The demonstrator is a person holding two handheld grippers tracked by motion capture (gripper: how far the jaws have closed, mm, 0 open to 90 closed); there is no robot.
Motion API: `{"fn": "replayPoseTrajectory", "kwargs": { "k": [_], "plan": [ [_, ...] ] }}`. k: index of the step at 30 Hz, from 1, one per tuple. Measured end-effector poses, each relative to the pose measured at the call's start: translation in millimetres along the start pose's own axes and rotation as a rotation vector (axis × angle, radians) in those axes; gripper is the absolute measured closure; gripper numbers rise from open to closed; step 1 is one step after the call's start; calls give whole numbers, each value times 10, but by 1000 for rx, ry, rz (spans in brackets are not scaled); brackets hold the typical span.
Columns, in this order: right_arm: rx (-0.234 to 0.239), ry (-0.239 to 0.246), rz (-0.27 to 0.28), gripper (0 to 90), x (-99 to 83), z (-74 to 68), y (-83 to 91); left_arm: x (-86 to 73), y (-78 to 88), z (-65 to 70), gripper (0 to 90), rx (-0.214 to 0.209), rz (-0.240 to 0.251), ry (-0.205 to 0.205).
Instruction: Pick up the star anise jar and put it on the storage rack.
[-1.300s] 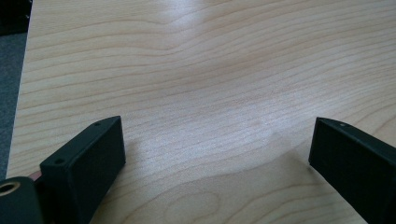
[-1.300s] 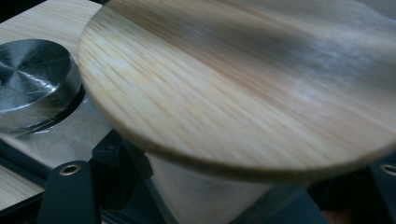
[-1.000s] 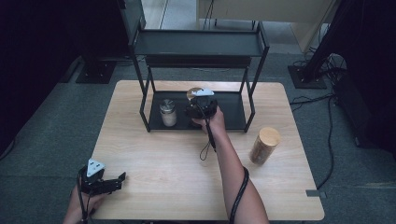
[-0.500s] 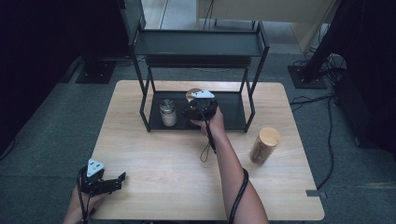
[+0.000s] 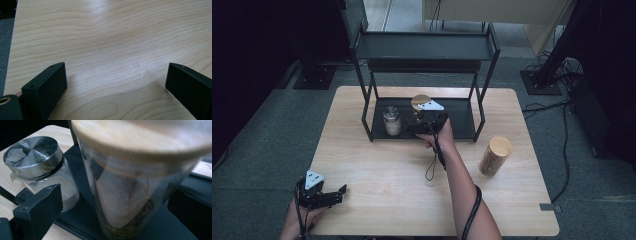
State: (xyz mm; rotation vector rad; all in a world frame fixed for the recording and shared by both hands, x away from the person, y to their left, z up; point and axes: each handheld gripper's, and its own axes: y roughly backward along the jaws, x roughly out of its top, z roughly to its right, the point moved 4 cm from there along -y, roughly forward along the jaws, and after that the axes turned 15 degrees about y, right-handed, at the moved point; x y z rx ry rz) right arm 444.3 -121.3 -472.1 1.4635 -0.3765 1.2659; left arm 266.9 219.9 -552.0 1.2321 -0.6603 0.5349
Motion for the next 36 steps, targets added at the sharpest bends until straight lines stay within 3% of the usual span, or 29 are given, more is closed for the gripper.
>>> {"fn": "replayPoseTrajectory", "kwargs": {
  "k": [15,36],
  "plan": [
    [25,-43,-7,0,-267,-60,86,-1,-1,4,39,5,-1,-5],
    [32,-40,-32,0,-592,-130,204,-3,-4,10,39,9,-1,-8]
  ]
}}
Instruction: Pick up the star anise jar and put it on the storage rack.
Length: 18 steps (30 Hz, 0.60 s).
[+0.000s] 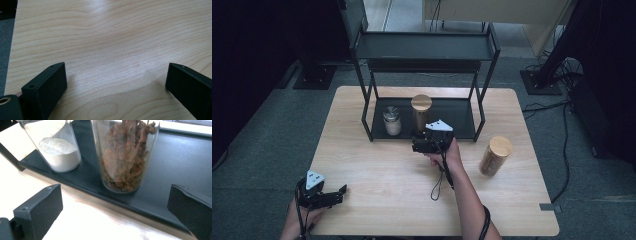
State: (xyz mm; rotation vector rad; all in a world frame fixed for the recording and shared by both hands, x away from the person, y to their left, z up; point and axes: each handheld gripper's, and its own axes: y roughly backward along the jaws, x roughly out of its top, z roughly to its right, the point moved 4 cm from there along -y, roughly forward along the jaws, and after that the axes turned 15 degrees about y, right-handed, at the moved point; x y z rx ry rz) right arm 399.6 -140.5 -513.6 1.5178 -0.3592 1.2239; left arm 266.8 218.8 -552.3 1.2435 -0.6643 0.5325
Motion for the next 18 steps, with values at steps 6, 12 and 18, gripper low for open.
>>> {"fn": "replayPoseTrajectory", "kwargs": {
  "k": [6,12,18],
  "plan": [
    [4,11,-10,0,-101,-58,15,0,0,0,39,1,0,0],
    [10,9,-18,0,-204,-106,26,0,-1,0,39,1,0,-3],
    [17,11,-22,0,-291,-155,54,0,-1,0,39,2,-1,-5]
  ]
}}
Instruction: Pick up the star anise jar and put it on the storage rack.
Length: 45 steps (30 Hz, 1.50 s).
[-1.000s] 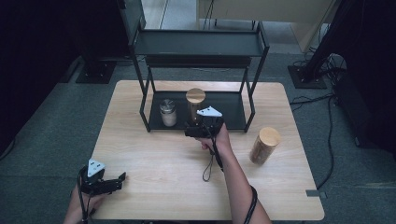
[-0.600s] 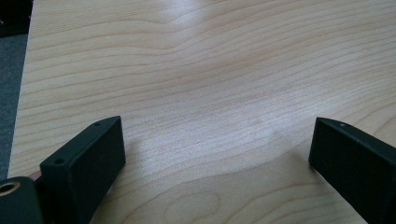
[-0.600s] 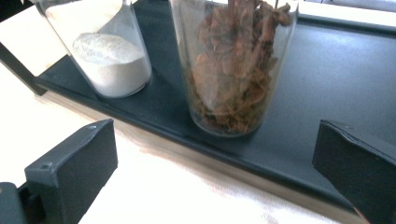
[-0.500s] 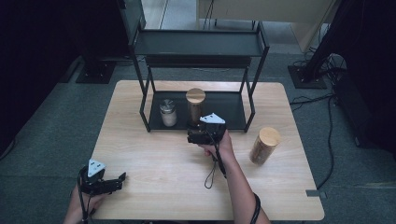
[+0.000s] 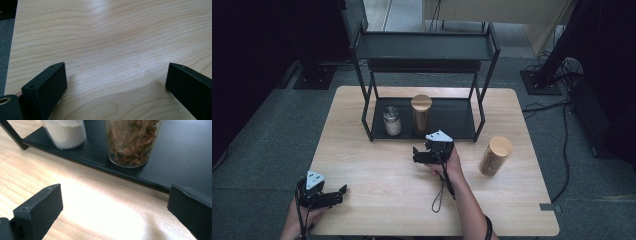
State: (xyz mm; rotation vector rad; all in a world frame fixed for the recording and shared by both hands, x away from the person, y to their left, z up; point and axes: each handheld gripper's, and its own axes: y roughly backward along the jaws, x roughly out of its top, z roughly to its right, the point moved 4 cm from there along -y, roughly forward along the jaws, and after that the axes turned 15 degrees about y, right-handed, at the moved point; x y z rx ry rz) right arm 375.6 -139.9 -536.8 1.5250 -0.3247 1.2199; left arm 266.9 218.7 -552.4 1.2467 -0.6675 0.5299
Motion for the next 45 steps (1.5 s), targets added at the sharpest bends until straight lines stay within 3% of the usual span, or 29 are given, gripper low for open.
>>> {"fn": "replayPoseTrajectory", "kwargs": {
  "k": [27,45],
  "plan": [
    [4,9,-13,0,-235,-76,143,0,1,1,39,-2,-1,-2],
    [0,47,-20,0,-350,-167,315,-1,-1,4,39,-1,-1,-3]
  ]
}}
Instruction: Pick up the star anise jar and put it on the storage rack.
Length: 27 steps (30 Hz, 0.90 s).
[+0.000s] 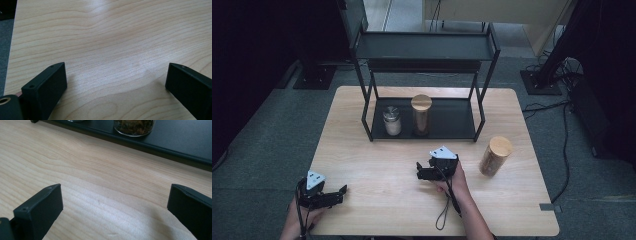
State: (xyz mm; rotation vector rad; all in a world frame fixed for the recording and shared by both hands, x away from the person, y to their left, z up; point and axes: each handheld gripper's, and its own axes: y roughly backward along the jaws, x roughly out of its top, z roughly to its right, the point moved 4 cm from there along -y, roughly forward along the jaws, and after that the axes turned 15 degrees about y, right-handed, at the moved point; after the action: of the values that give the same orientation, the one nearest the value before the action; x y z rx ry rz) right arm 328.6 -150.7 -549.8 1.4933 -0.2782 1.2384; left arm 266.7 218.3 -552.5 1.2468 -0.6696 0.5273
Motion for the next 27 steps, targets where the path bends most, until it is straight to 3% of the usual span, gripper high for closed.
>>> {"fn": "replayPoseTrajectory", "kwargs": {
  "k": [27],
  "plan": [
    [-27,-3,-3,0,-308,-28,404,-1,0,4,38,-4,0,-2]
  ]
}}
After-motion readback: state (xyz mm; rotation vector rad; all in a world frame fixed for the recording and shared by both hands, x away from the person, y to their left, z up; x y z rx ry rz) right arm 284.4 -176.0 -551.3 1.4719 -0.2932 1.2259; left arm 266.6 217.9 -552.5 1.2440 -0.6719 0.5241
